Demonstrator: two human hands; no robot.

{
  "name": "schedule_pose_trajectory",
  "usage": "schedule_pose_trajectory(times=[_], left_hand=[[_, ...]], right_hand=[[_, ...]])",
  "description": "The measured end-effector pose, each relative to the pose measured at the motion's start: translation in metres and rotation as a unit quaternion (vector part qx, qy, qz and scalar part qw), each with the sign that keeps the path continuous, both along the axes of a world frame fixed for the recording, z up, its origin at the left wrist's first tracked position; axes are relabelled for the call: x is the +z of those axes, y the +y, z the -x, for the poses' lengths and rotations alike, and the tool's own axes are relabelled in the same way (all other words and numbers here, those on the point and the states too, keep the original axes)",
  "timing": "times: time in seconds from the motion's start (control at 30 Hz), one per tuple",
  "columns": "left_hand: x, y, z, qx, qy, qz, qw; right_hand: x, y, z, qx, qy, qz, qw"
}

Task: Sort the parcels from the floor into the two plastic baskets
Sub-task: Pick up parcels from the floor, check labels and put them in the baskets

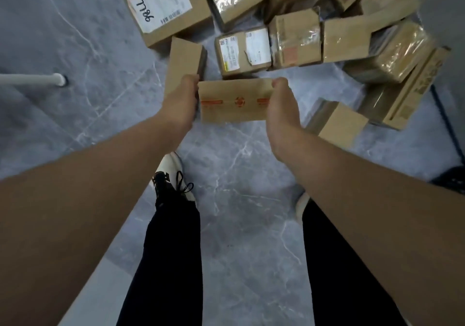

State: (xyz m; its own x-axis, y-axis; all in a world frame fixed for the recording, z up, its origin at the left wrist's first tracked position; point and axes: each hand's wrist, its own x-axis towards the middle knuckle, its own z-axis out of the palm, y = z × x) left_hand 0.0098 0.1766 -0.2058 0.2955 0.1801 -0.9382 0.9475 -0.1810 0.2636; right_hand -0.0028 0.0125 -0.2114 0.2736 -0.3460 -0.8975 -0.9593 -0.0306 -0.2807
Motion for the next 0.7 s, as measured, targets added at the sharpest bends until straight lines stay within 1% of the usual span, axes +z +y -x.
schedule_pose_trajectory(times=[0.07, 0.2, 0.3, 0.43, 0.53, 0.63, 0.7], left_hand=[[-0.021, -0.003, 0.003, -0.016, -0.007, -0.015, 1.000], [-0.047, -0.016, 0.005, -0.011, -0.018, -0.035, 0.999], [-0.053, -0.020, 0.009, 0.029, -0.021, -0.032, 0.999], [-0.036, -0.019, 0.010, 0.064, -0.001, -0.018, 0.998], [-0.021, -0.016, 0.013, 0.072, 0.008, -0.013, 0.997], [-0.004, -0.014, 0.018, 0.080, 0.013, 0.000, 0.997], [0.008, -0.013, 0.019, 0.097, 0.015, 0.008, 0.995]], right_hand=[[-0.023, 0.002, 0.005, 0.001, 0.002, 0.014, 1.000], [-0.053, 0.002, 0.003, -0.001, -0.003, 0.002, 1.000], [-0.070, 0.000, 0.002, -0.013, -0.010, 0.002, 1.000], [-0.058, -0.004, 0.009, -0.035, -0.016, 0.007, 0.999], [-0.037, -0.010, 0.020, -0.067, 0.003, 0.014, 0.998], [-0.019, -0.020, 0.028, -0.062, -0.001, 0.020, 0.998], [-0.009, -0.026, 0.035, -0.078, -0.002, 0.012, 0.997]])
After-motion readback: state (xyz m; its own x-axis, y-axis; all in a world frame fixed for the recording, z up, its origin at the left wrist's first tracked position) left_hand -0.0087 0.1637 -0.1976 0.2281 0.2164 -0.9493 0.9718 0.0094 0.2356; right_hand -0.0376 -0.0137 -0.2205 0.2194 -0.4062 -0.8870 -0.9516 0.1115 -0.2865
